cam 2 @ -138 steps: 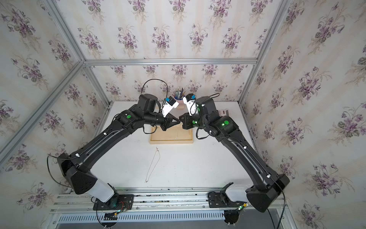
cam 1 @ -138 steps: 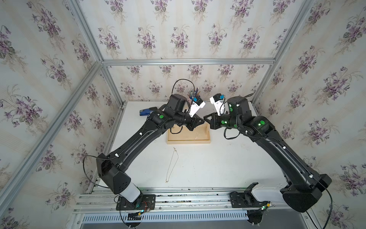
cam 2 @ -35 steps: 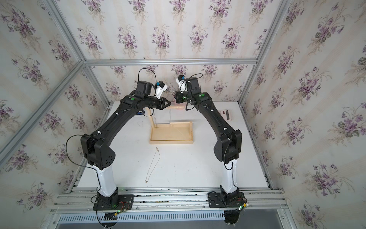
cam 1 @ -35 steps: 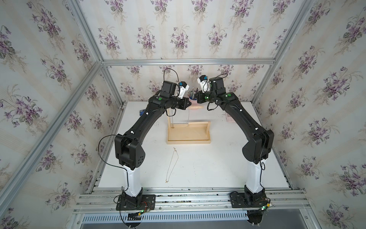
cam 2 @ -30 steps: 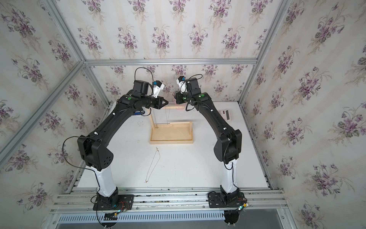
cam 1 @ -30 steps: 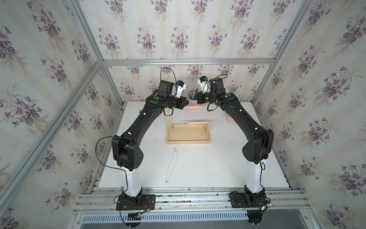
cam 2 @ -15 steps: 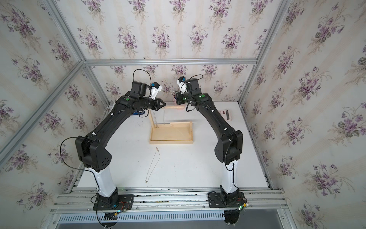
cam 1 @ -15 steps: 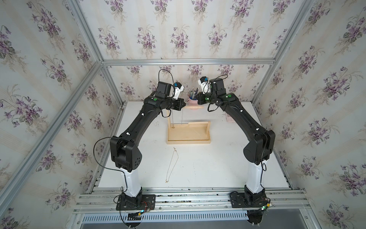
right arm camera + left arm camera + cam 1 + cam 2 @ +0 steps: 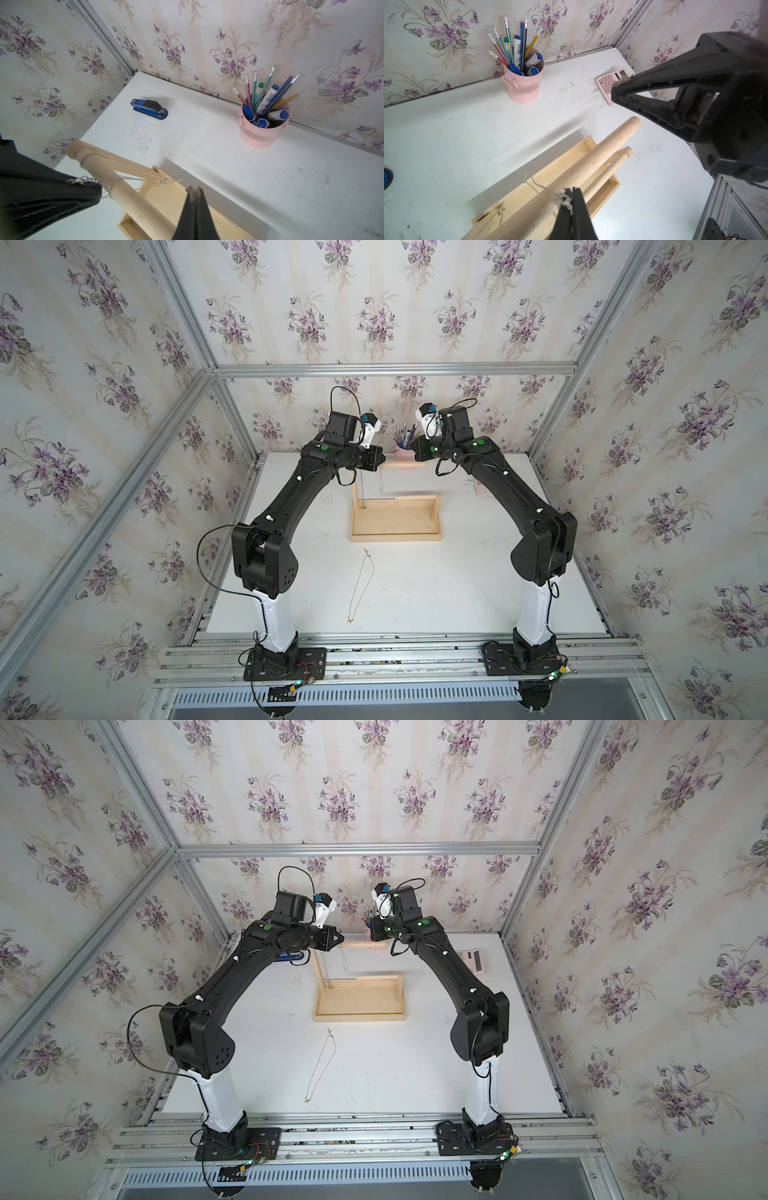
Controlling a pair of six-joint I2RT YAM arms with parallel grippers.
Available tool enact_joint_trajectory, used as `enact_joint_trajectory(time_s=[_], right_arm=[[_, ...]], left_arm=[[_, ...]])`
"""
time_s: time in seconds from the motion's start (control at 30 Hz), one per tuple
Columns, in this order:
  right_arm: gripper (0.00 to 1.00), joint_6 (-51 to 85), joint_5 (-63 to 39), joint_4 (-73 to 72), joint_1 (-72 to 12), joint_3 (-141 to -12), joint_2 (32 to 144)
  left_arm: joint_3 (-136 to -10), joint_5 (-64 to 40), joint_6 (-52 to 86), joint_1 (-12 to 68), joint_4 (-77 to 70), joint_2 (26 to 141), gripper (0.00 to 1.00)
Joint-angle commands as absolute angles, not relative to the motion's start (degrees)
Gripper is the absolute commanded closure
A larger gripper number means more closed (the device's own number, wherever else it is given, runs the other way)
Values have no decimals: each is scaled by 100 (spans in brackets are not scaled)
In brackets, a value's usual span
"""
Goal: Hang the necklace on the jewelry display stand
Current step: Hang the necklace on the stand.
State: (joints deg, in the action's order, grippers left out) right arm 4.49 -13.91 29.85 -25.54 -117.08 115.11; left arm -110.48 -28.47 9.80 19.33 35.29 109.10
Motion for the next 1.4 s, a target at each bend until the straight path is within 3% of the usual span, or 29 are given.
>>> enact_joint_trajectory(time_s=[0.0, 0.13, 0.3, 0.47, 0.73, 1.3, 1.37], right_arm=[[100, 431, -1341, 2892, -2563, -11689, 11452], [100, 422, -1375, 2883, -2561, -11672, 11437], [100, 449, -1381, 2915, -2560, -11650, 11428], [100, 466, -1362, 2807, -2566, -11437, 11255], [100, 475, -1342, 2786, -2564, -11306, 11166], [100, 501, -1362, 2646, -2565, -10978, 10979], [100, 509, -1362, 2642, -2565, -10961, 10980]], left_arm=[[-11048, -2793, 943, 1916, 3620, 10920, 96], [-11010, -2769, 940, 1894, 3631, 10894, 93], [-10897, -2751, 1020, 1864, 3670, 10834, 77], [-10687, -2708, 1073, 1853, 3638, 10715, 70], [-10582, -2878, 1182, 1851, 3655, 10674, 42], [-10393, -3186, 1332, 1853, 3472, 10730, 23], [-10428, -3257, 1360, 1854, 3429, 10742, 16]])
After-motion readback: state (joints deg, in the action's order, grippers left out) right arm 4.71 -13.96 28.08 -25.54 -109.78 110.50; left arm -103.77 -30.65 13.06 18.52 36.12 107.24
